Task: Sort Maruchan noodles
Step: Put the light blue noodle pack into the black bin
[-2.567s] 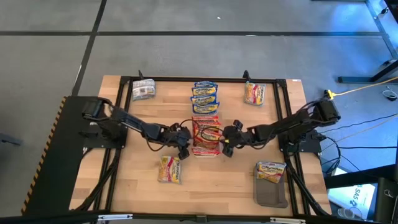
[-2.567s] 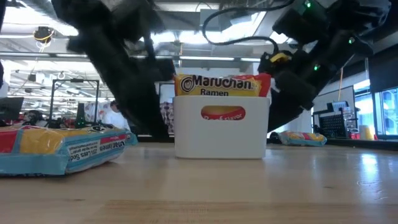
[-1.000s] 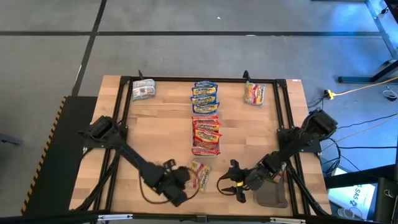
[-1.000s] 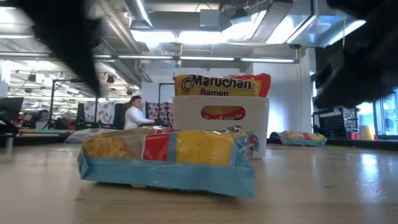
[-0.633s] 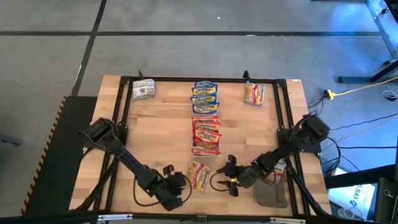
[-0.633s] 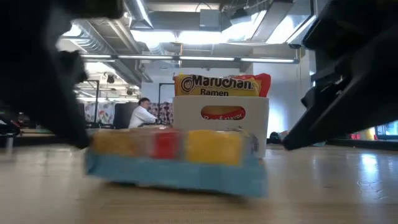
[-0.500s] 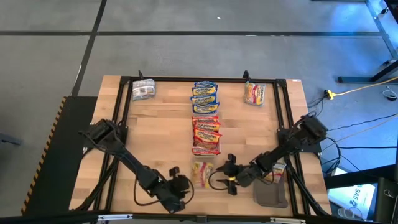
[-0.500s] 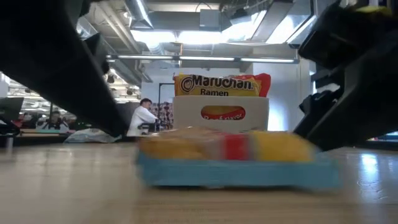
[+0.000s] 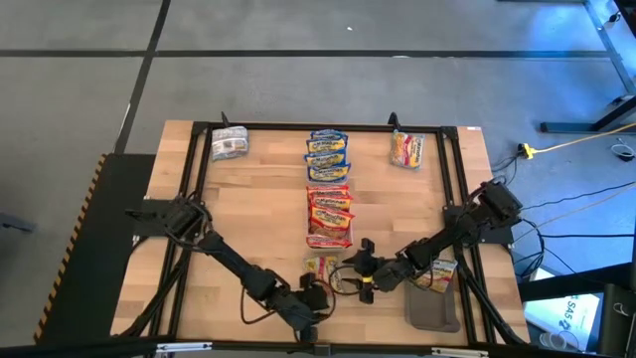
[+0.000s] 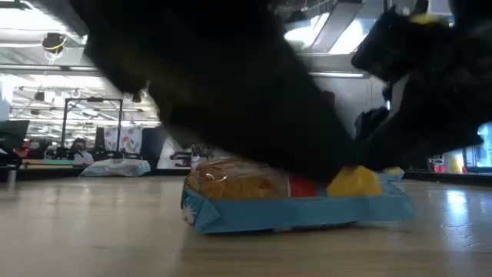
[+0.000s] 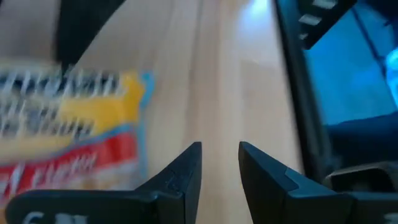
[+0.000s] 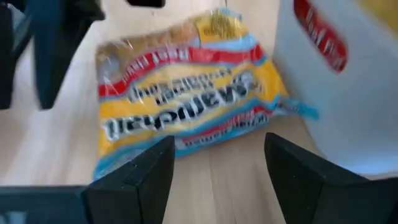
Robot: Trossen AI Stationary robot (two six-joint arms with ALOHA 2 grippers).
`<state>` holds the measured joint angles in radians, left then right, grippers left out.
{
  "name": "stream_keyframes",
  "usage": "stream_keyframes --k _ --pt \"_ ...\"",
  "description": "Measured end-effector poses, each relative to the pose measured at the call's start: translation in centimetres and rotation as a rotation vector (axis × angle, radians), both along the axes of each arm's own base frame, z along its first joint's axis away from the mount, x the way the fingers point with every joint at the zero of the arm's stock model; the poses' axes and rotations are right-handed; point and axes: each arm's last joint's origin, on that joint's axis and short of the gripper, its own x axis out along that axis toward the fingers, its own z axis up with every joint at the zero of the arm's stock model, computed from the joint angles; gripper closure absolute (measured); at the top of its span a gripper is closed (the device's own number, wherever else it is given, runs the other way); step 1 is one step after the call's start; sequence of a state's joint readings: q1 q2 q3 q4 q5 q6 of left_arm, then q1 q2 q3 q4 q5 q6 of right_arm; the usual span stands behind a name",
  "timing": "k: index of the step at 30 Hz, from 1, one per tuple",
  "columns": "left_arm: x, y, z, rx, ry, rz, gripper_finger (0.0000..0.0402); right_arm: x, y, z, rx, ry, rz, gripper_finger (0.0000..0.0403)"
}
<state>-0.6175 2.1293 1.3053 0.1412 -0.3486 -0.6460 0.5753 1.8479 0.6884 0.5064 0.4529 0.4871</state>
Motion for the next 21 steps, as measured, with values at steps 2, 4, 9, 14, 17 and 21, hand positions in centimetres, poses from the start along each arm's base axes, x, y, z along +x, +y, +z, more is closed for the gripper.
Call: stream_keyframes --k 2,4,9,14,17,21 --pt "0.3 -0.3 1.4 0.012 0.002 -0.036 0.0302 -0.2 -0.1 0.9 0.001 -0.002 0.000 0.0178" --pt "0.4 -0.6 3.3 0.020 0.028 -0.061 0.0302 -0.7 -0.1 2.0 0.015 0.020 0.015 0.0178" --pt "-1.2 0.3 5.5 0.224 0.187 0.062 0.0302 -1.8 1.8 4.1 0.160 -0.018 0.181 0.0178" --pt "-1.8 2.1 4.4 0.414 0.170 0.253 0.0302 -2.4 4.6 3.7 0.141 -0.156 0.286 0.0178" --pt "-1.9 3.6 2.5 0.422 0.200 0.298 0.0302 -2.1 5.2 2.6 0.110 -0.163 0.271 0.0178" --pt "-1.8 4.8 1.3 0.368 0.212 0.342 0.0302 -1.0 5.7 0.7 0.062 -0.120 0.259 0.0178"
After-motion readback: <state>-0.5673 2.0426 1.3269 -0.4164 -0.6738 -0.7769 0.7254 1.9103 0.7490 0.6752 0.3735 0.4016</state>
